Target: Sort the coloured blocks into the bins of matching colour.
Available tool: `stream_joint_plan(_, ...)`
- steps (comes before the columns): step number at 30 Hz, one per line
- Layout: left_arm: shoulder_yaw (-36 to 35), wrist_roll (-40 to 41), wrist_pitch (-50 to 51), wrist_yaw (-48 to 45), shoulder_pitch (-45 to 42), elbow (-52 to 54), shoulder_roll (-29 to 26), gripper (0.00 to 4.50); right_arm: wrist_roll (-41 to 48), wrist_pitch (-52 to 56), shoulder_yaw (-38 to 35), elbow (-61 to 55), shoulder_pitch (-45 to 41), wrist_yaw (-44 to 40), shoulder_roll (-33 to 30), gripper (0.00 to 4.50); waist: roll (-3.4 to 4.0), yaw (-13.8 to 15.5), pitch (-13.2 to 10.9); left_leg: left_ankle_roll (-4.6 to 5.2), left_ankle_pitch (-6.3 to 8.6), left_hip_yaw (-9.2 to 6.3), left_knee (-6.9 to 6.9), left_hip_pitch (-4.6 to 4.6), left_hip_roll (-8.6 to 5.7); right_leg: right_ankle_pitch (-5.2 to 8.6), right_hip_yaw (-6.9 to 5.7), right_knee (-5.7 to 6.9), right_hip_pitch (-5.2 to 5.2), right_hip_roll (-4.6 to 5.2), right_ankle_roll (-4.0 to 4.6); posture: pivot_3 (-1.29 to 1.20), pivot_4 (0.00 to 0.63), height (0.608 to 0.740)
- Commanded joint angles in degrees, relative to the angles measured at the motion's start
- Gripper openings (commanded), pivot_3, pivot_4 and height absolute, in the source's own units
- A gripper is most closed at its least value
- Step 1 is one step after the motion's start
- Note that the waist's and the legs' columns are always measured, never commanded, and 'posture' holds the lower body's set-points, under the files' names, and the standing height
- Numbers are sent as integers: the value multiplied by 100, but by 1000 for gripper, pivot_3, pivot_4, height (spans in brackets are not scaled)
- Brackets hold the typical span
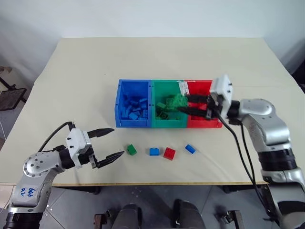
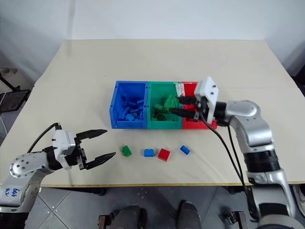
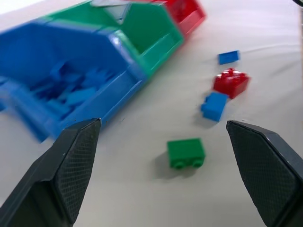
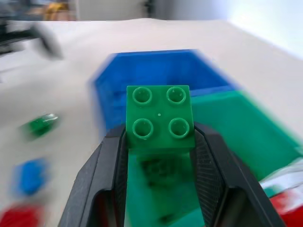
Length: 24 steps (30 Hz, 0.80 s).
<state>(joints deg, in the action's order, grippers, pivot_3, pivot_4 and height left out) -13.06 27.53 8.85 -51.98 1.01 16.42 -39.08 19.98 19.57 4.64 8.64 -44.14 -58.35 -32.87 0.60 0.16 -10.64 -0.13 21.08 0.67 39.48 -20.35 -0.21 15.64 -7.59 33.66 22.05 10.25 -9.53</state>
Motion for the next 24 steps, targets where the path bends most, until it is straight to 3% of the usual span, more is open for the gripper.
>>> stream_joint_plan(1,-204,237,186,151,9,318,13,4500,-527,-159,87,775,-490,520,228,1449,0,-24,0,0,0,2,0,-3,0,0,1,4,6,0,0,0,150,740)
stream_joint_plan(6,-208,297,383,329,-36,552,18,4500,-540,-326,17,988,-616,384,384,3072,0,-44,0,0,0,7,-8,-24,1,0,1,17,40,0,0,0,150,740)
stream_joint_plan(10,-138,313,472,378,-110,628,24,4500,-294,-320,-170,432,-216,90,179,4432,0,-47,0,0,0,14,-15,-24,1,0,1,15,43,0,0,0,150,740)
stream_joint_plan(17,211,215,508,146,-479,448,-2,4500,383,-359,-902,-1006,1326,-572,-592,4471,-1,16,0,1,0,19,-12,-26,-2,-1,3,8,38,2,-2,0,150,740)
stream_joint_plan(21,823,-103,210,-455,-787,146,-73,4500,479,-1014,-2070,-1535,3311,-972,-1188,4471,-2,142,1,1,0,23,-13,-22,0,-1,3,9,38,1,-2,0,150,740)
stream_joint_plan(24,1100,-332,-77,-697,-1001,-84,-32,4500,514,-1186,-2513,-1673,4107,-991,-1378,4471,-4,139,2,12,6,44,-13,-20,-5,-2,5,-1,34,6,-3,0,150,740)
